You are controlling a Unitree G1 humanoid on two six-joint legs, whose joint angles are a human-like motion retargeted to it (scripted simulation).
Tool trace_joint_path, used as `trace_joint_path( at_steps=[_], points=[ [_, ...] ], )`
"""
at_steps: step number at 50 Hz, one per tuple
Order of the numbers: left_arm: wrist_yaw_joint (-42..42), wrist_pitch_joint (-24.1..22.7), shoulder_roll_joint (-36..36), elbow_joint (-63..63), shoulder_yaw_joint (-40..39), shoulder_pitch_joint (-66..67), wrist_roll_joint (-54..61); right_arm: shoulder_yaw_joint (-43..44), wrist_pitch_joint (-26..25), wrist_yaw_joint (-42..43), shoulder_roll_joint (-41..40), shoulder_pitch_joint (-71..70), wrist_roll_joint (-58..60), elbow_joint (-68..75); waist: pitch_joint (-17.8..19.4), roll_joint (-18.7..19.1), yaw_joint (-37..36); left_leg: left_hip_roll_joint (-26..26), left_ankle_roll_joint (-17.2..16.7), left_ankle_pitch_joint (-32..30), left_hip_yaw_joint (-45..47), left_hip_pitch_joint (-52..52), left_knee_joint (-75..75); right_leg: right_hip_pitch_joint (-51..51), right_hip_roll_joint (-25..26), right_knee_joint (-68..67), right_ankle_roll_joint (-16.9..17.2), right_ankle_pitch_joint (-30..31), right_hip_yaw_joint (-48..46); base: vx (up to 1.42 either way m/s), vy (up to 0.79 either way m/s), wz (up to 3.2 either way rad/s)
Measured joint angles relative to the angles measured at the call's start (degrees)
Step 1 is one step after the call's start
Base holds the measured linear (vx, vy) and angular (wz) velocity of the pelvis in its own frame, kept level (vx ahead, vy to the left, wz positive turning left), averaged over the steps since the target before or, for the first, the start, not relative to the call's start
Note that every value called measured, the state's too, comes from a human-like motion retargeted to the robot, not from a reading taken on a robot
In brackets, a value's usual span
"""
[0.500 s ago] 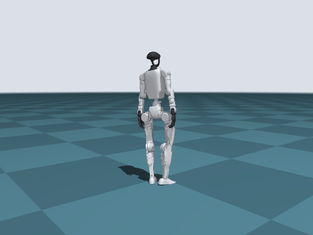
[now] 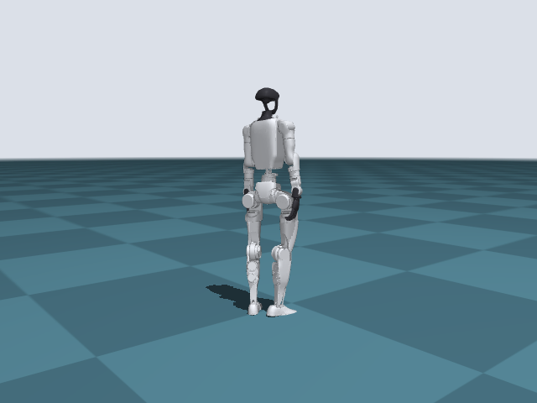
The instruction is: In place motions
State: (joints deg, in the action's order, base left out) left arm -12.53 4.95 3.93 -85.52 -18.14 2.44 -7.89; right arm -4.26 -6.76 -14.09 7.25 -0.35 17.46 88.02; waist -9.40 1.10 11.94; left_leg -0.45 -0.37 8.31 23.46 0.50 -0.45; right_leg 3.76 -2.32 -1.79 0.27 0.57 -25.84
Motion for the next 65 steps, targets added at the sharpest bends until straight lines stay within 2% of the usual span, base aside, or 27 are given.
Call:
trace_joint_path(
  at_steps=[11,20,23,25,27,30,35,38,41,43,45,50,54,61,63,65],
  points=[
    [1.8,-0.1,0.8,-2.5,0.4,2.5,-2.1,2.1,-0.6,0.3,1.0,3.5,1.4,2.2,-0.7,0.8,1.4,1.3,-1.6,-0.7,0.3,-0.1,-0.4,0.4,1.4,0.1,-1.0,-0.4,0.1,-0.11,0.11,-0.02],
    [1.9,1.3,1.2,-5.3,-2.1,6.9,-1.7,4.6,-0.9,0.9,1.7,4.0,0.2,1.9,-1.3,1.9,2.0,3.3,-3.0,0.0,3.1,-0.9,1.8,1.0,2.9,-1.1,-1.9,-1.1,2.8,-0.08,0.14,-0.27],
    [1.0,1.5,0.9,-2.3,-2.5,8.2,-1.2,5.2,-1.2,1.0,1.8,2.5,-2.1,2.3,0.4,1.0,1.8,5.1,-1.1,-1.1,4.1,1.9,10.6,0.3,1.6,-2.4,-1.7,-1.7,3.9,-0.11,0.17,-0.20],
    [0.2,1.2,1.0,0.0,-2.1,8.1,-1.4,5.5,-1.4,1.4,1.7,1.1,-3.9,2.7,2.0,-1.0,1.7,5.1,4.6,-0.8,3.4,7.3,22.4,-0.4,-1.4,-3.5,-1.2,-2.1,4.3,-0.14,0.17,0.34],
    [0.5,0.5,1.4,1.9,-1.8,8.0,-2.4,5.0,-1.4,1.6,1.6,0.2,-5.5,3.0,4.1,-0.8,2.3,5.3,3.9,0.1,2.0,10.9,25.8,-1.8,-1.5,-4.2,-1.4,-2.7,2.4,-0.11,0.16,0.35],
    [2.1,-0.3,1.4,3.8,-1.4,7.6,-2.6,3.1,-1.6,1.5,1.7,-1.5,-6.9,3.2,8.2,-0.1,-2.9,3.5,0.6,-0.9,-1.1,18.5,18.9,-3.6,0.2,-5.5,-2.3,-3.2,4.3,-0.14,0.12,-0.51],
    [1.1,-1.5,0.5,5.0,-2.1,7.6,-0.2,-1.2,-0.9,-0.4,1.6,-4.9,-4.5,0.1,15.9,-0.4,-11.2,2.9,0.7,0.2,-9.7,35.4,6.3,-6.7,0.8,-8.2,-4.4,-4.1,6.8,-0.12,-0.03,-0.51],
    [0.2,-1.1,-0.5,3.3,-3.8,7.9,0.8,-3.9,-0.4,-0.4,1.1,-7.0,-2.0,-2.9,20.4,-1.9,-16.2,6.8,2.0,-0.2,-10.3,45.7,7.6,-7.2,0.4,-10.8,-6.4,-4.4,10.0,-0.10,-0.10,-0.99],
    [-0.4,-0.8,-1.4,0.4,-5.5,8.3,1.4,-5.9,0.4,-0.5,0.1,-9.1,-1.0,-6.3,26.0,-4.3,-21.3,12.0,3.3,-1.0,-9.7,51.7,8.6,-6.6,-2.0,-16.1,-7.0,-5.8,15.5,-0.10,-0.14,-1.34],
    [-0.8,-0.4,-1.6,-1.6,-5.9,9.3,1.1,-6.9,1.2,-0.6,-0.9,-9.5,-1.2,-8.6,28.5,-6.1,-23.1,13.0,3.4,-2.0,-11.6,53.8,7.1,-6.1,-3.3,-18.8,-7.3,-6.6,18.1,-0.03,-0.17,-0.77],
    [-1.1,0.3,-1.1,-3.9,-5.6,10.3,0.5,-7.8,2.1,-1.0,-1.9,-9.0,-2.0,-10.6,29.3,-7.5,-23.8,12.9,3.2,-3.0,-13.0,55.0,5.3,-5.6,-4.1,-20.0,-7.3,-7.0,18.9,0.03,-0.14,-0.26],
    [-1.4,2.1,-0.4,-6.8,-4.7,10.5,-2.8,-8.8,3.2,-2.2,-2.0,-7.7,-1.7,-10.9,28.5,-6.5,-23.3,12.4,2.4,-3.6,-9.4,49.8,4.4,-5.5,-2.9,-17.7,-6.8,-5.6,17.4,0.00,-0.06,0.16],
    [-1.9,1.1,-1.3,-3.3,-6.1,11.2,-2.6,-8.6,2.8,-1.4,-0.7,-6.1,1.1,-7.9,25.7,-4.1,-21.0,10.9,2.0,-3.8,-7.9,39.9,8.2,-5.7,-0.8,-13.6,-6.0,-3.9,14.6,0.02,0.00,0.43],
    [-0.3,0.4,-0.5,-1.5,-6.7,10.2,0.5,-2.6,0.9,1.2,1.3,-0.5,3.0,1.5,14.5,-1.8,-9.9,6.1,2.6,-7.9,-7.5,23.0,25.7,-2.0,0.0,-8.1,-4.2,-3.1,5.7,0.07,0.02,1.10],
    [-0.2,0.4,-0.3,-0.8,-6.6,9.9,0.5,-0.8,0.1,1.8,1.9,1.7,2.2,3.6,11.5,-1.8,-7.6,4.0,2.8,-9.4,-6.9,15.9,25.0,-1.3,-0.6,-6.0,-3.4,-2.5,4.1,0.10,-0.01,0.80],
    [0.1,0.3,0.4,0.3,-6.6,9.1,0.5,1.1,-1.0,2.1,2.7,3.2,1.2,5.5,8.6,-0.9,-5.8,3.1,-0.7,-4.1,-5.0,8.7,19.9,0.1,-0.1,-5.1,-2.9,-2.7,2.4,0.13,-0.02,0.61]
  ],
)
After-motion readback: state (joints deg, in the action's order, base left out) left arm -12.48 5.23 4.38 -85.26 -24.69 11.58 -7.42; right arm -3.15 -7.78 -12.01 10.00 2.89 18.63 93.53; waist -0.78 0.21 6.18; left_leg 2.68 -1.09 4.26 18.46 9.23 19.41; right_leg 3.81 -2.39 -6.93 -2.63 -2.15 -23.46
